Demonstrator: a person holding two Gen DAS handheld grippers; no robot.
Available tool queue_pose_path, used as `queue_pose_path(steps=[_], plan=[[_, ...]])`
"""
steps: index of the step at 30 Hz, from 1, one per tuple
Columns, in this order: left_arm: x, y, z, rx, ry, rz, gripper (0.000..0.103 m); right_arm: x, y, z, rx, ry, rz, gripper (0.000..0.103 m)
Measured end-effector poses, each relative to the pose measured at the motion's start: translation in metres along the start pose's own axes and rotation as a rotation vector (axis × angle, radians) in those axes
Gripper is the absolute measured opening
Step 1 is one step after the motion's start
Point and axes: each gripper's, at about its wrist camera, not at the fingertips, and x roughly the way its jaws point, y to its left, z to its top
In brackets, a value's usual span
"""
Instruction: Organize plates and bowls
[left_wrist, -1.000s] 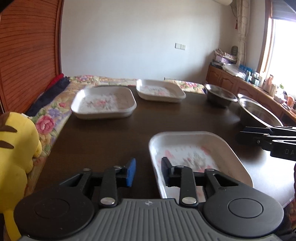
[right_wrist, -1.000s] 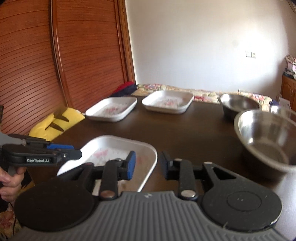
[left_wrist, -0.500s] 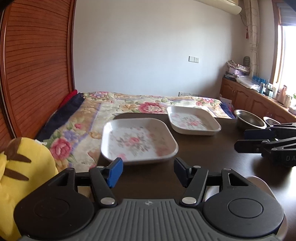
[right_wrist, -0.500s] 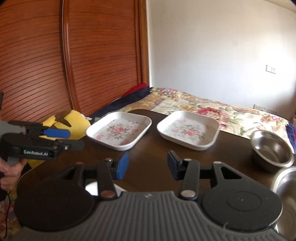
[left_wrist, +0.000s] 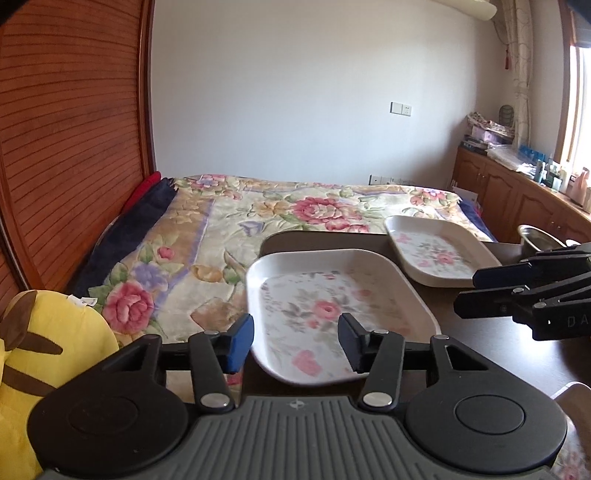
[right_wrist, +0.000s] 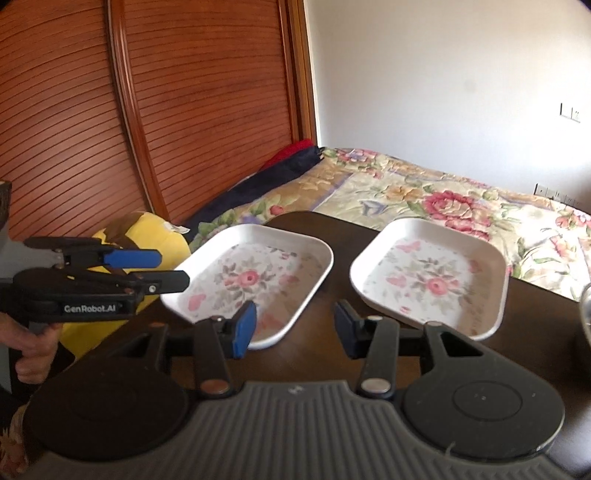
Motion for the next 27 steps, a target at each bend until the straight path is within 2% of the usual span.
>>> queue_pose_path(steps=[4, 11, 19, 25, 27], plan=[[0.013, 0.012, 0.003, -0.014, 0.012, 0.000, 0.049, 0.018, -0.002, 0.003, 0.013, 0.034, 0.008, 0.048], [0.033, 0.028, 0.005, -0.055, 0.043, -0.001, 0.038, 0.039, -0.002, 0.005, 0.016, 0.081, 0.015, 0.047], [0.047, 0.036, 0.002, -0.086, 0.064, -0.023, 0.034, 0.054, -0.004, 0.006, 0.009, 0.110, 0.012, 0.043], [0.051, 0.036, 0.003, -0.087, 0.072, -0.032, 0.025, 0.062, -0.003, 0.006, 0.009, 0.129, 0.020, 0.035], [0.052, 0.037, 0.004, -0.088, 0.072, -0.030, 0.018, 0.062, -0.003, 0.006, 0.008, 0.130, 0.024, 0.031]])
